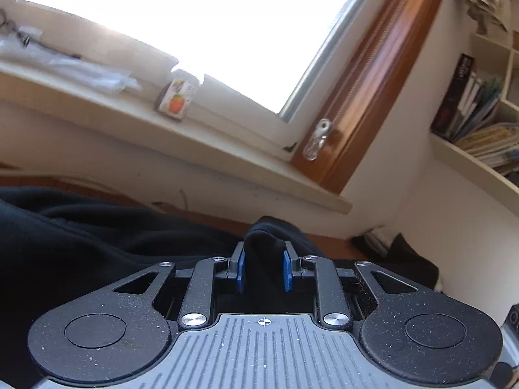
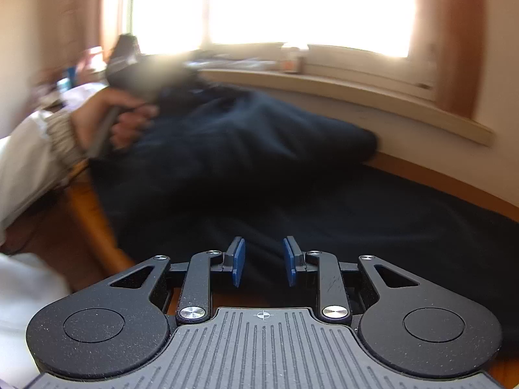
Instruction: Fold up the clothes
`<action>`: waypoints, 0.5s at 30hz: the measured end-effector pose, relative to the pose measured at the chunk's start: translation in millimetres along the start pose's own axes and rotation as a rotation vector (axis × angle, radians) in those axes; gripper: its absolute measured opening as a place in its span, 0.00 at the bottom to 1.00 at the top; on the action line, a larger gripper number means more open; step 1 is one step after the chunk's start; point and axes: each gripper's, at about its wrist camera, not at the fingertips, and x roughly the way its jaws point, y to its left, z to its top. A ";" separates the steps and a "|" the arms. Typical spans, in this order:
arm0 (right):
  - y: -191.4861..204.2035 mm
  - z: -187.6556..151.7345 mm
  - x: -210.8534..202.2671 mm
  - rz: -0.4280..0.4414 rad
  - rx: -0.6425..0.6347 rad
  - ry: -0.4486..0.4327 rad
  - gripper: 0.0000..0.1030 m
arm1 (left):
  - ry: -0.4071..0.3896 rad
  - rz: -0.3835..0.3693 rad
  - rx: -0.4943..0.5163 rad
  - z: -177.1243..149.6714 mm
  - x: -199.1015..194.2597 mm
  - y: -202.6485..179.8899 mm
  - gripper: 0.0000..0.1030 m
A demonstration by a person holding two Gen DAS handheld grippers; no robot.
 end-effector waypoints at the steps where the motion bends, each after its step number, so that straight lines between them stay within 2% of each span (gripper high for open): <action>1: 1.8 3.3 3.0 0.020 -0.008 0.013 0.27 | -0.003 -0.005 0.012 0.5 -1.0 -5.2 0.23; 8: 12.5 13.7 28.8 0.111 -0.060 0.116 0.28 | -0.007 -0.048 0.074 5.5 3.2 -42.0 0.23; 13: 19.5 16.8 32.0 0.111 -0.088 0.144 0.28 | 0.001 -0.099 0.136 12.1 8.5 -69.6 0.24; 15: 23.9 17.5 38.1 0.102 -0.099 0.164 0.23 | 0.009 -0.092 0.164 13.9 12.1 -76.0 0.28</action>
